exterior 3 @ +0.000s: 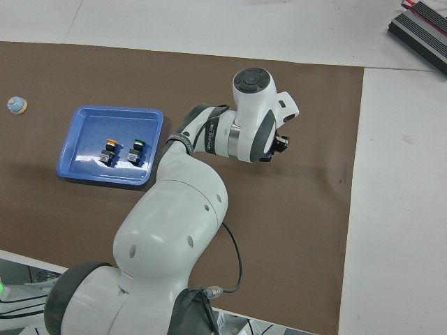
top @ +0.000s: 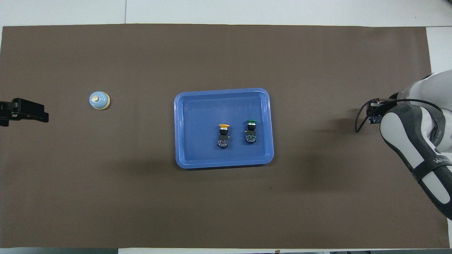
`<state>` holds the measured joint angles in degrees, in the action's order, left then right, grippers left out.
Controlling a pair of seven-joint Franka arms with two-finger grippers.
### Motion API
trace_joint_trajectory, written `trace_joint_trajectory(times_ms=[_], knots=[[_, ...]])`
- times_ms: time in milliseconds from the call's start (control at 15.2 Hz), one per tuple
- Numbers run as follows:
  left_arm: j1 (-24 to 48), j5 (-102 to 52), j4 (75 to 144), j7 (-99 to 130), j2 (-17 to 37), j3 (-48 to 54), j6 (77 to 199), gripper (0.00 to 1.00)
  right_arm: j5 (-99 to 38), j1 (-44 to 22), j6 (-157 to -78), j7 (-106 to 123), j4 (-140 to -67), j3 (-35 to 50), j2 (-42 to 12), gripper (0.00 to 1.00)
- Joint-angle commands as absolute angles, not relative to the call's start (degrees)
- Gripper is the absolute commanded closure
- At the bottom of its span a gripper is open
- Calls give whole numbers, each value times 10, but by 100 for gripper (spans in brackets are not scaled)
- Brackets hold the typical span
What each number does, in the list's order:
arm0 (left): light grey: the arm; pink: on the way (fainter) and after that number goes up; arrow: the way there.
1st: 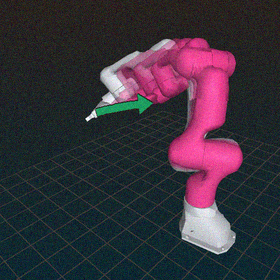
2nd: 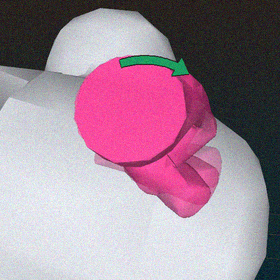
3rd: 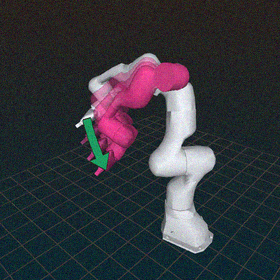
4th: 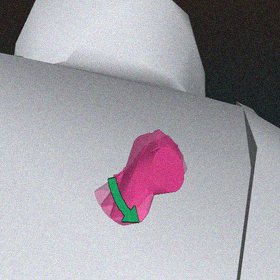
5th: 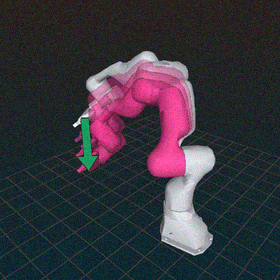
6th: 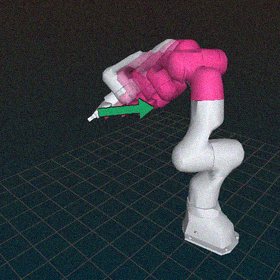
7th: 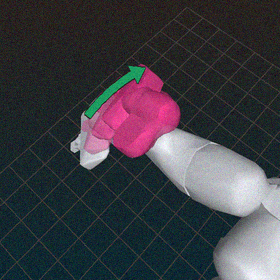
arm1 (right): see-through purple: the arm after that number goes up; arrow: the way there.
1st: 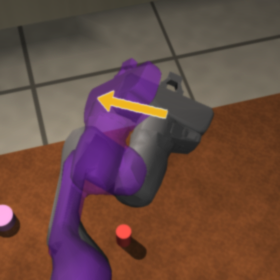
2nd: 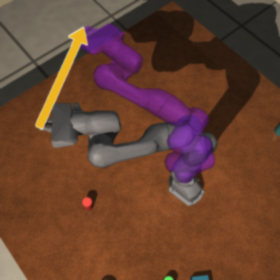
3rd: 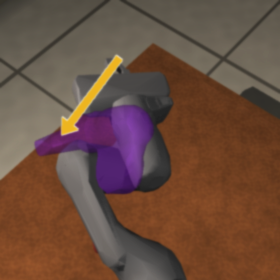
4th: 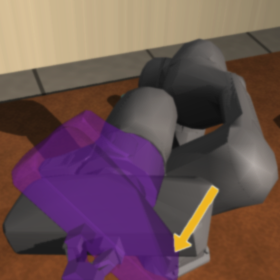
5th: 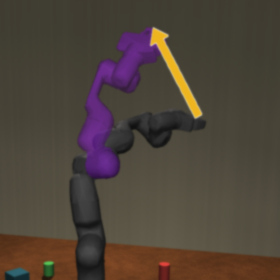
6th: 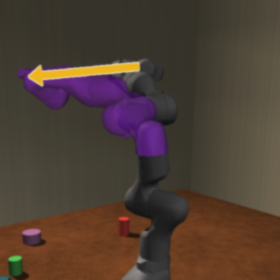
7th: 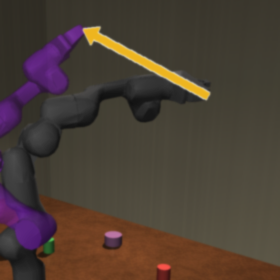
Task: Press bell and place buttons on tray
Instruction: 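Move the right gripper to the red-top button and grasp it, then carry the red button into the tray and open the right gripper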
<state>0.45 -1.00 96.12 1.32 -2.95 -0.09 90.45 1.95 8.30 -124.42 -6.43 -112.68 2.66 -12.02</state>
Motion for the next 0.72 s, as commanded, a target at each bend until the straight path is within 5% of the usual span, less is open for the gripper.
trace_joint_trajectory(times_ms=[0,659], knots=[[4,-8,956,16,-33,-2,898,0,-9,6,-1166,-142,-1056,29,-125,100],[4,-8,956,16,-33,-2,898,0,-57,-282,-1129,-329,-941,28,-169,100]])
